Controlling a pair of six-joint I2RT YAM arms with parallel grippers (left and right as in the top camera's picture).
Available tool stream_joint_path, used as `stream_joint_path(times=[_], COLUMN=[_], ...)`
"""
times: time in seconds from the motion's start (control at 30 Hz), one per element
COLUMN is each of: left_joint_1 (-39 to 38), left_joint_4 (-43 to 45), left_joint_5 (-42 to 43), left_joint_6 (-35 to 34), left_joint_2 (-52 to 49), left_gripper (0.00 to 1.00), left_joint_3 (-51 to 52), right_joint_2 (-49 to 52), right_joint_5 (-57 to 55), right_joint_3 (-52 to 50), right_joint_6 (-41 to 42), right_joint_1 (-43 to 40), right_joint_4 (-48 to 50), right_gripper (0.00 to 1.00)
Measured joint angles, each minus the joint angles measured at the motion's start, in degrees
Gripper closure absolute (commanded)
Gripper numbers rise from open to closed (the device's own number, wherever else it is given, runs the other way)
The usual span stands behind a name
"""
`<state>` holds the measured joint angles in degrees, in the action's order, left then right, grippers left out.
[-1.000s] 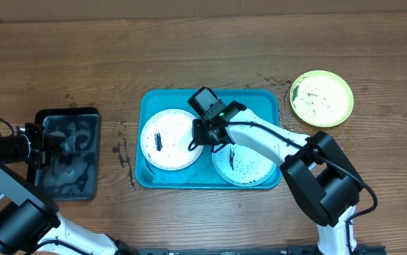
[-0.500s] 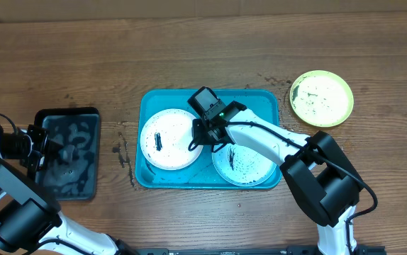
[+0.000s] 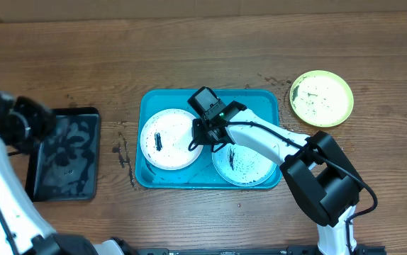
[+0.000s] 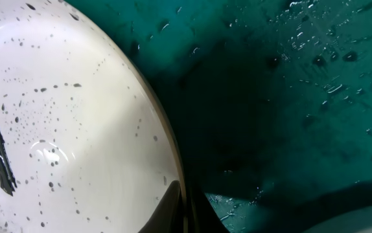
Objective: Clean dirty plates on tray and stack at the side
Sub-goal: 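Carry the sponge onto the white plate with the left gripper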
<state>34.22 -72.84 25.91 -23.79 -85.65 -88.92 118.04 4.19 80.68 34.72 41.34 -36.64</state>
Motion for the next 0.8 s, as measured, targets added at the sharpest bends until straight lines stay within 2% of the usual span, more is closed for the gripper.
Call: stream_joint_path(times=[0.1,0.27,0.47,0.8], left_joint_1=[-6.64,-19.85,-33.75,-46.36], left_joint_4=[0.15,2.58,5.01,8.59], left_joint_5=[-0.92,-7.61,-12.70,-14.88], left_joint_6=[0.02,0.02,0.02,0.02], left_joint_2=[0.17,-2.71,-9.18,-26.29], left_gripper=[0.96,0.96,0.96,0.96], left_joint_3=[-0.04,0.79,2.14,2.45], right_joint_2=[0.00,0.00,0.00,0.00], right_joint_5=[0.00,0.00,0.00,-0.02], right_joint_3=[0.00,0.00,0.00,0.00], right_joint_6=[0.02,0.00,-0.02,0.00], right_joint_1=[0.00,0.00,0.00,0.00], right_joint_4=[0.04,0.00,0.02,-0.04], right_gripper=[0.96,0.96,0.96,0.96])
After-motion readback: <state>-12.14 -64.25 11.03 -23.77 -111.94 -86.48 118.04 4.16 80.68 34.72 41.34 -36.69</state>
